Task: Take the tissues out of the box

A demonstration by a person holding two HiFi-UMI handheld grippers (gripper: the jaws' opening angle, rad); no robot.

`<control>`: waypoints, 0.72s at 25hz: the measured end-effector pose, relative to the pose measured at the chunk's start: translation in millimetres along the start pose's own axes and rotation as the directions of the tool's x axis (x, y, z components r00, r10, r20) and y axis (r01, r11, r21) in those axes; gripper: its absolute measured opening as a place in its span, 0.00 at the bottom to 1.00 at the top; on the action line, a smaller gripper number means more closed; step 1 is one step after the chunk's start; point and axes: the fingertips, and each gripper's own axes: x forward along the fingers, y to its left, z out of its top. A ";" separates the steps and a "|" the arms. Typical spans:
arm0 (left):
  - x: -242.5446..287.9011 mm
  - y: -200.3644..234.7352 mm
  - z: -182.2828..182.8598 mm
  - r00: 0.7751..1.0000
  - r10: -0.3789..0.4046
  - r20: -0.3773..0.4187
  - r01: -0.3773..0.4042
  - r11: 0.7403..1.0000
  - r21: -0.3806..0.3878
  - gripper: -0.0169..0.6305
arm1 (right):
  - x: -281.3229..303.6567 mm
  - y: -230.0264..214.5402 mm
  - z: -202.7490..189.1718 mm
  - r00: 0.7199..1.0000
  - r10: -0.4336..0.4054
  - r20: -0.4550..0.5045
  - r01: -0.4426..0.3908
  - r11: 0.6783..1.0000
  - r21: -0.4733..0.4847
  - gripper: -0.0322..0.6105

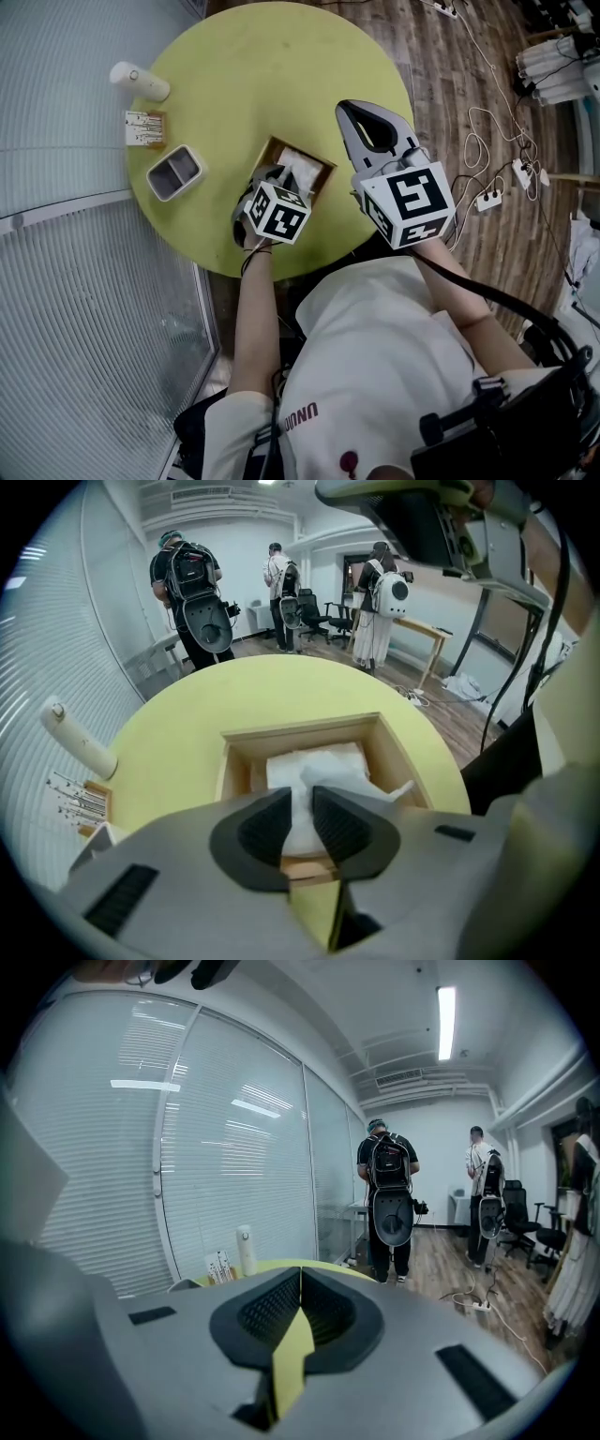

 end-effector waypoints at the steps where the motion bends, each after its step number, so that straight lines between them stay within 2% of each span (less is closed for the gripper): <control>1: 0.2 1.1 -0.2 1.000 0.005 -0.002 -0.005 1.000 0.003 0.15 | 0.2 -0.1 0.0 1.000 0.000 0.000 0.000 1.000 0.001 0.08; 18: -2.2 7.0 3.2 1.000 0.012 0.027 -0.011 0.999 -0.041 0.05 | -2.3 -7.6 -0.7 1.000 -0.008 -0.003 0.008 1.000 0.008 0.08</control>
